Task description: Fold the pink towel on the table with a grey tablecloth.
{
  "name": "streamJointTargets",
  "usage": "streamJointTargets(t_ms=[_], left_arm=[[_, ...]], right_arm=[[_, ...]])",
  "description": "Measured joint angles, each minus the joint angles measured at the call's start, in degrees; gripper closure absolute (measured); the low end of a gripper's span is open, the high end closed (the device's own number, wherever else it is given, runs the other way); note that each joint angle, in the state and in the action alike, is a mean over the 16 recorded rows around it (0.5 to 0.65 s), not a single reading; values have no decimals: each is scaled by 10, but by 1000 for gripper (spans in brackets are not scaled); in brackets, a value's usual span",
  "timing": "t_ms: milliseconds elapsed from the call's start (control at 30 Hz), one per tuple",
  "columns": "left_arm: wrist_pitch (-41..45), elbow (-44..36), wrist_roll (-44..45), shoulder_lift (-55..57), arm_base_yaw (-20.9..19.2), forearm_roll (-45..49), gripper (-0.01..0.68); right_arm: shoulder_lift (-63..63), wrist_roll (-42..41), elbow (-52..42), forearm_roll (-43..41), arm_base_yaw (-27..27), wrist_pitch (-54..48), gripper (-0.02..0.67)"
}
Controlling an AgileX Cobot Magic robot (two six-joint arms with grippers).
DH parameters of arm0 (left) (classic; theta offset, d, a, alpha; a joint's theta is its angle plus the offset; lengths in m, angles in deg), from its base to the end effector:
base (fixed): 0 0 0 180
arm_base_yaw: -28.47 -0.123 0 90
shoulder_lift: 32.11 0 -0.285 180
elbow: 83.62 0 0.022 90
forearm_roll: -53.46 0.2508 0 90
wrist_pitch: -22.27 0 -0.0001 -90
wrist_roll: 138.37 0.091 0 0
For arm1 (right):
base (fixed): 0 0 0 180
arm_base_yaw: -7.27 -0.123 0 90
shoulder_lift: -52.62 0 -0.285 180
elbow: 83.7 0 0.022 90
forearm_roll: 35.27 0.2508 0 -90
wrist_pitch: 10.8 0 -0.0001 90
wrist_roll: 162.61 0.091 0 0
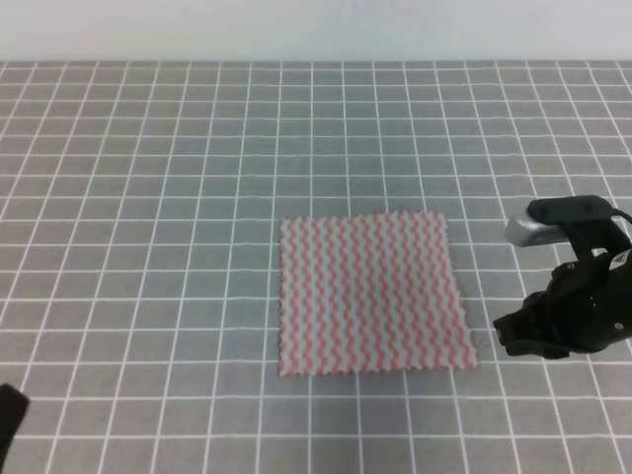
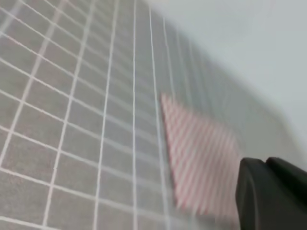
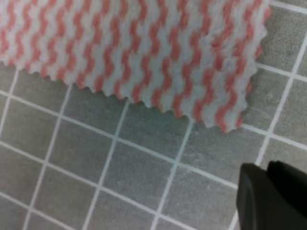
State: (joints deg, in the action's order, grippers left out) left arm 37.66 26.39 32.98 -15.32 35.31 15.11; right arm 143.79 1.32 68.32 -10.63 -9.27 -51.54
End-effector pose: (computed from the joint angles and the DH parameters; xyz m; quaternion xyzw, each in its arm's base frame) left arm 0.0627 -0.0227 0.2273 -0.2032 0.7318 -0.3443 0.5520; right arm 0.2512 0.1005 0.2242 -0.1406 0.9611 0.1660 0.1699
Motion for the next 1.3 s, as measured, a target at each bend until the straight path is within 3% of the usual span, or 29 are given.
streamJointTargets(t_ms=[300, 567, 833, 1133, 1300], left_arm=[[165, 178, 228, 255, 10, 2, 673], [215, 288, 367, 462, 38, -4, 673], [185, 312, 404, 546, 94, -8, 673], [153, 313, 410, 571, 128, -8, 673], [149, 313, 411, 582, 129, -8, 673]], right_arm=[[21, -11, 14, -13, -16, 8, 654], [27, 85, 46, -127, -67, 0, 661], [45, 187, 64, -209, -103, 15, 571], [105, 202, 64, -176, -103, 54, 422], [136, 207, 64, -165, -103, 67, 391]])
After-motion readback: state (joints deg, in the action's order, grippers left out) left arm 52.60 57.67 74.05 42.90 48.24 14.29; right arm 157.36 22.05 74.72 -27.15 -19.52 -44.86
